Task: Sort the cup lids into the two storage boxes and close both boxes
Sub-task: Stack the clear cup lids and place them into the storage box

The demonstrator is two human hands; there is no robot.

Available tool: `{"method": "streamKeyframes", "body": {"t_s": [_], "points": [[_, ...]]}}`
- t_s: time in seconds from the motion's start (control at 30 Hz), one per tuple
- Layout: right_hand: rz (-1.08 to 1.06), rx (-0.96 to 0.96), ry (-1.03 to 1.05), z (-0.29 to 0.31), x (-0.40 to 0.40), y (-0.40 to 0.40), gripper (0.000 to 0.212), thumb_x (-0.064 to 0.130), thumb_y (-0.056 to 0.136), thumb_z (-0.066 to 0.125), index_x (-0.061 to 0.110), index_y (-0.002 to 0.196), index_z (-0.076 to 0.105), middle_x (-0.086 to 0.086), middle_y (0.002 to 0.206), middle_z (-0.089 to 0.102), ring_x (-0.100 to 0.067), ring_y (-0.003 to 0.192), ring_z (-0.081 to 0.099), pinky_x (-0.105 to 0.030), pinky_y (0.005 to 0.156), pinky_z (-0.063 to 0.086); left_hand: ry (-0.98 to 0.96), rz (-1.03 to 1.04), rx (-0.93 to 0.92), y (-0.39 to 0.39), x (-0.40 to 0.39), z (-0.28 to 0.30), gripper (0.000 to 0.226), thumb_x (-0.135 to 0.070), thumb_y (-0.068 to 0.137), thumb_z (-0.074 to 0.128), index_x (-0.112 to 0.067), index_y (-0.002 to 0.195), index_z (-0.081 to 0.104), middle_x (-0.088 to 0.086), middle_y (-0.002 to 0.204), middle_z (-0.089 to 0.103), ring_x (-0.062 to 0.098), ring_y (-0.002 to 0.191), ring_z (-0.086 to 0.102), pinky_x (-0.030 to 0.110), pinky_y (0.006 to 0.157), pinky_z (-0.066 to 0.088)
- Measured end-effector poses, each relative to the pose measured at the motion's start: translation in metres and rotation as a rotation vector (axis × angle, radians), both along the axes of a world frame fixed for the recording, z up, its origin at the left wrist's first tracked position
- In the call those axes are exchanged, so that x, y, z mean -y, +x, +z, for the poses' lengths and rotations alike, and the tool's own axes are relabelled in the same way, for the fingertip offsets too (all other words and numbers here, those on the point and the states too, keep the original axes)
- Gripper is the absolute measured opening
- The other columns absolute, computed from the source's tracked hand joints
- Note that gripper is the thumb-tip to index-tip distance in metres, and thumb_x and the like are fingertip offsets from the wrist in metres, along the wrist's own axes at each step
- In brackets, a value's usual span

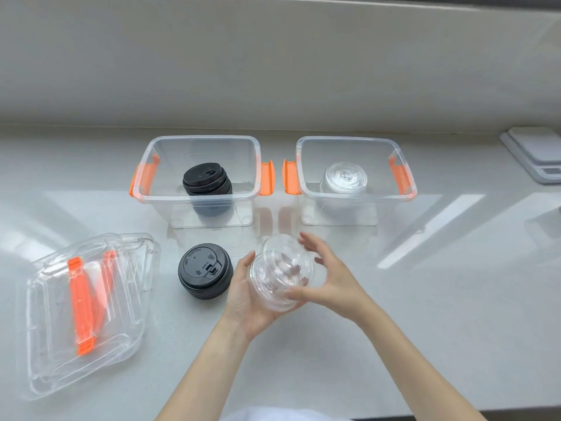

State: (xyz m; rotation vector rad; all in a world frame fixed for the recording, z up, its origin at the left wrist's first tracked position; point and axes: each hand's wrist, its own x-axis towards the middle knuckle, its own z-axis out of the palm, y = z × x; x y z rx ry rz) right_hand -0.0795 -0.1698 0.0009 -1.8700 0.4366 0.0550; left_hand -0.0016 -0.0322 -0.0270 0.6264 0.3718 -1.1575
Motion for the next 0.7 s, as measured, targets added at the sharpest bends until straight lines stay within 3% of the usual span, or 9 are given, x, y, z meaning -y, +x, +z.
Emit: {"method": "streamKeyframes", "body": {"t_s": [0.07,0.13,0.23,0.33,0.4,0.53,0.63,0.7], "points": [[0.050,-0.030,-0.005,0.003,-0.006,-0.007,0.096,0.032,0.054,0.084,0.046,0.132,0.030,0.016,0.138,0.041,0.004,0.125,0.037,0.004,0.082,0.035,-0.032,0.006,-0.001,-0.001,0.007,0.002,0.057,-0.052,0.079,0.044,-0.007,0.108,0.065,0.018,0.115,0.057,0.037,0.107,0.052,0.052,0.108,0.028],[0.045,-0.057,-0.007,0.007,-0.007,-0.011,0.097,0.021,0.059,0.084,0.043,0.136,0.028,0.012,0.139,0.037,0.012,0.118,0.035,0.009,0.071,0.035,-0.045,-0.006,0.013,-0.003,0.013,0.002,0.059,-0.054,0.079,0.044,-0.005,0.101,0.069,0.019,0.116,0.058,0.038,0.110,0.050,0.054,0.109,0.026],[0.019,-0.069,0.004,0.018,0.001,-0.017,0.102,0.018,0.060,0.085,0.045,0.137,0.023,0.014,0.139,0.033,0.017,0.110,0.035,0.008,0.069,0.035,-0.083,-0.024,0.026,-0.006,0.021,0.005,0.063,-0.055,0.079,0.045,-0.005,0.114,0.062,0.022,0.125,0.053,0.041,0.117,0.047,0.056,0.108,0.026],[-0.067,-0.045,0.089,0.031,0.017,-0.019,0.094,0.035,0.059,0.081,0.049,0.134,0.028,0.016,0.139,0.035,0.005,0.119,0.039,-0.010,0.090,0.039,-0.111,-0.012,0.075,-0.004,0.033,0.017,0.059,-0.048,0.076,0.048,-0.005,0.114,0.058,0.024,0.117,0.056,0.044,0.116,0.047,0.056,0.105,0.031],[-0.183,0.012,0.140,0.037,0.031,-0.016,0.075,0.043,0.064,0.074,0.043,0.130,0.039,0.014,0.135,0.045,-0.003,0.124,0.044,-0.024,0.100,0.038,-0.126,0.007,0.169,0.001,0.044,0.029,0.051,-0.044,0.076,0.047,-0.006,0.106,0.062,0.022,0.109,0.061,0.041,0.110,0.051,0.055,0.105,0.032],[-0.399,0.095,0.185,0.053,0.059,0.000,0.024,0.020,0.087,0.059,0.025,0.110,0.058,0.005,0.103,0.063,-0.013,0.093,0.061,-0.021,0.078,0.052,-0.059,0.018,0.470,0.018,0.080,0.055,0.042,-0.038,0.088,0.032,-0.017,0.078,0.068,0.003,0.080,0.070,0.019,0.081,0.065,0.037,0.083,0.047],[-0.426,0.090,0.334,0.064,0.077,0.015,0.020,0.016,0.089,0.055,0.016,0.108,0.060,-0.001,0.086,0.064,-0.013,0.071,0.062,-0.025,0.064,0.058,-0.038,-0.032,0.628,0.033,0.112,0.073,0.042,-0.041,0.088,0.032,-0.013,0.089,0.063,0.006,0.085,0.068,0.020,0.085,0.063,0.035,0.083,0.046],[-0.479,0.097,0.356,0.067,0.093,0.025,0.024,0.015,0.088,0.057,0.012,0.112,0.058,-0.004,0.084,0.061,-0.013,0.065,0.061,-0.025,0.056,0.058,0.036,-0.053,0.703,0.046,0.133,0.079,0.041,-0.041,0.089,0.036,-0.012,0.090,0.064,0.003,0.084,0.070,0.016,0.083,0.065,0.031,0.080,0.049]]}}
